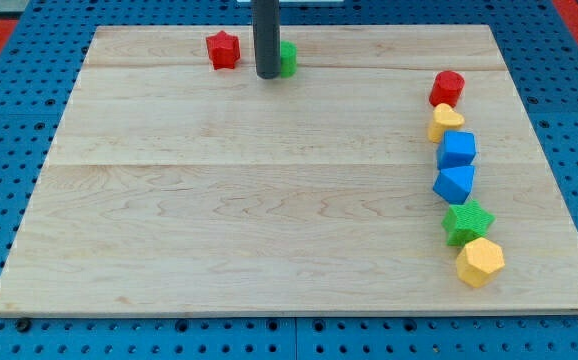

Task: Move the red circle parallel to the right of the green circle

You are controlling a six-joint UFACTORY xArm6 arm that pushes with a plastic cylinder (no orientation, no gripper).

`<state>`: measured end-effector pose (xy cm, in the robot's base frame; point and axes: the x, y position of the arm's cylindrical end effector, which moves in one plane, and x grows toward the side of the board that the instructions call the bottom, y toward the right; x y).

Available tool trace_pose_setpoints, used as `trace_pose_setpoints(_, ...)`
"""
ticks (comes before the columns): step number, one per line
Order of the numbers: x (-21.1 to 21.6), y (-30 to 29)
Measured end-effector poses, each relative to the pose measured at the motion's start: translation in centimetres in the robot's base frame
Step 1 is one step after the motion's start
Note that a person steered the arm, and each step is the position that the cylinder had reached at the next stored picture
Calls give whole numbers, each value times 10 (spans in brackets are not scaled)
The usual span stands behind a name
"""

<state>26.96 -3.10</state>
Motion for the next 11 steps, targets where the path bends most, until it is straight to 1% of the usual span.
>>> trace_pose_setpoints(1,17,9)
trace_pose_setpoints(2,24,13)
trace_pose_setpoints(4,-19,261)
trace_pose_setpoints(5,16,328)
trace_pose_setpoints(6,93,283)
trace_pose_setpoints(7,72,195)
trace_pose_setpoints(8,29,178)
trace_pose_setpoints(10,74,195)
trace_pose_setpoints(11,36,250)
